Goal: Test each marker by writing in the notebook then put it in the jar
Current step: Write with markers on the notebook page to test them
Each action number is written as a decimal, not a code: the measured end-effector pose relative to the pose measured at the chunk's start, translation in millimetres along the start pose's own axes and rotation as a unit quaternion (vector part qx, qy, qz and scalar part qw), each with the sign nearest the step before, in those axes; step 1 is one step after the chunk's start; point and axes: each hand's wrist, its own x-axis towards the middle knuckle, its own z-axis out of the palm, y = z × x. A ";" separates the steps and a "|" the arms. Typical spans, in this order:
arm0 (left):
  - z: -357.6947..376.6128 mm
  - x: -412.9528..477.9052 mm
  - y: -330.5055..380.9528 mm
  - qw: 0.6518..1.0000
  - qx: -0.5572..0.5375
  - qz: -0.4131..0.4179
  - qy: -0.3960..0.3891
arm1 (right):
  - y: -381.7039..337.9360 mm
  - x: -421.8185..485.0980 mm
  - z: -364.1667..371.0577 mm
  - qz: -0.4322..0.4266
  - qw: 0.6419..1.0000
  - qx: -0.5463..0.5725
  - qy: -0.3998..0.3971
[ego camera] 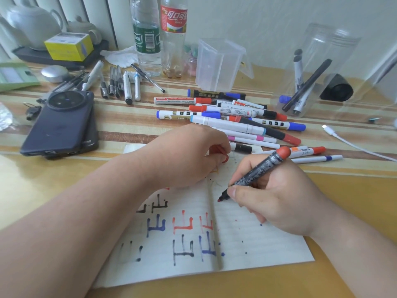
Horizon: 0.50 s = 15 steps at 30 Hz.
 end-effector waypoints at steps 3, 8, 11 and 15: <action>0.3 0.1 -0.3 1.000 0.005 0.007 0.000 | 3.0 0.2 -1.5 -0.002 1.000 0.018 0.005; 0.7 0.3 -1.3 1.000 0.006 0.013 0.002 | 2.6 0.6 0.8 -0.007 1.000 0.003 0.010; 0.5 0.3 -0.7 1.000 0.012 0.011 0.002 | 3.2 1.6 0.4 -0.002 1.000 -0.010 0.020; 0.6 -0.2 -0.3 1.000 0.006 0.008 0.004 | 1.3 0.7 0.5 -0.005 1.000 -0.001 0.001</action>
